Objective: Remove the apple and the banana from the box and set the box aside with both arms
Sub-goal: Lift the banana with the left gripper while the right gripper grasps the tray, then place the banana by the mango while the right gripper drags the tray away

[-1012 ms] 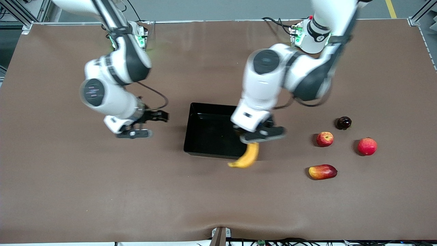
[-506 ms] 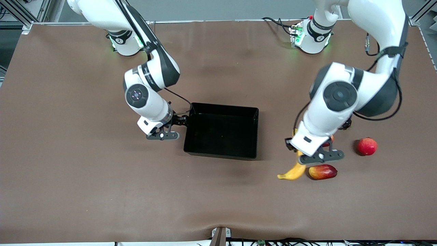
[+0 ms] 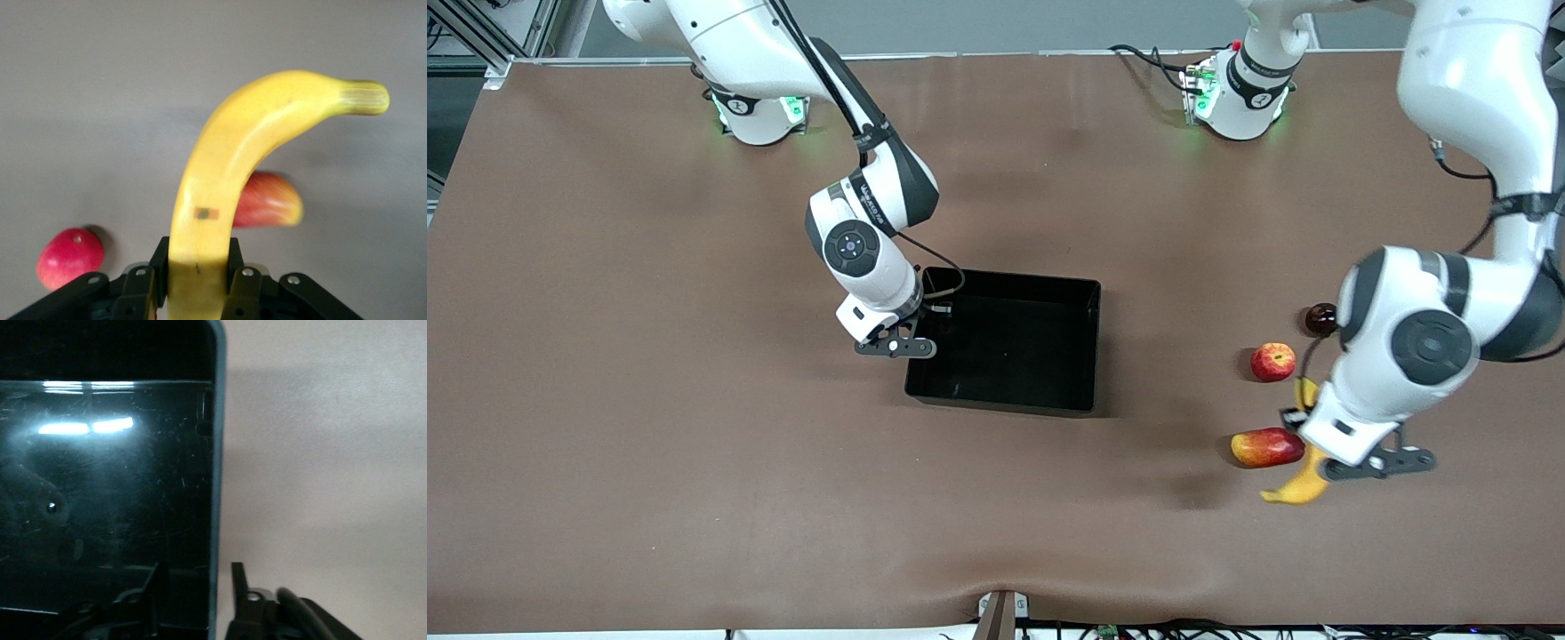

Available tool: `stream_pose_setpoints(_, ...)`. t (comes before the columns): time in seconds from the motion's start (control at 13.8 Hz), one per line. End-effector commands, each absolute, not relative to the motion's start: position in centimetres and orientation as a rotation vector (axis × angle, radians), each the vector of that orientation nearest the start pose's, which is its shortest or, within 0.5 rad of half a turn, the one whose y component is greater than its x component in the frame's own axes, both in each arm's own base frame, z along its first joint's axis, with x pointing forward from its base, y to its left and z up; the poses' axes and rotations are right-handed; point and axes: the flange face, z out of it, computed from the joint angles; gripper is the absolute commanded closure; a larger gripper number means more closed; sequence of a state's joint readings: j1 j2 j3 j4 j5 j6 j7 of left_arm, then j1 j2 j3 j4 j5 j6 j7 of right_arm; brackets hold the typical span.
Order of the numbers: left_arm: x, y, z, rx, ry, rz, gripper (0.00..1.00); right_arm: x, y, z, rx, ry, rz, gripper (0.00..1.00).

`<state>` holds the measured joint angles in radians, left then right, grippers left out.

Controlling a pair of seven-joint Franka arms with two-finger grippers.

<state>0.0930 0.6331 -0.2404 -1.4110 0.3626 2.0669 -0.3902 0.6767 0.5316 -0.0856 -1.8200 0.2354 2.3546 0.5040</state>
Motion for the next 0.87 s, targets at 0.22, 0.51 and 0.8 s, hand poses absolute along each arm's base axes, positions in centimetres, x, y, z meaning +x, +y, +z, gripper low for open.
stream_pose_setpoints(0.22, 73.8, 2.3, 26.5, -2.980, -0.308, -0.193, 1.00, 54.3, 35.8, 26.4, -3.031, 0.143, 0.071, 1.00)
stream_pose_setpoints(0.51, 72.4, 3.0, 22.8, -2.960, -0.520, -0.109, 1.00, 57.1, 30.4, 31.7, -3.012, 0.258, 0.128, 1.00)
stream_pose_setpoints(0.8, 70.1, 3.1, 19.8, -2.949, -0.501, 0.000, 1.00, 58.8, 25.4, 34.6, -2.986, 0.362, 0.118, 1.00)
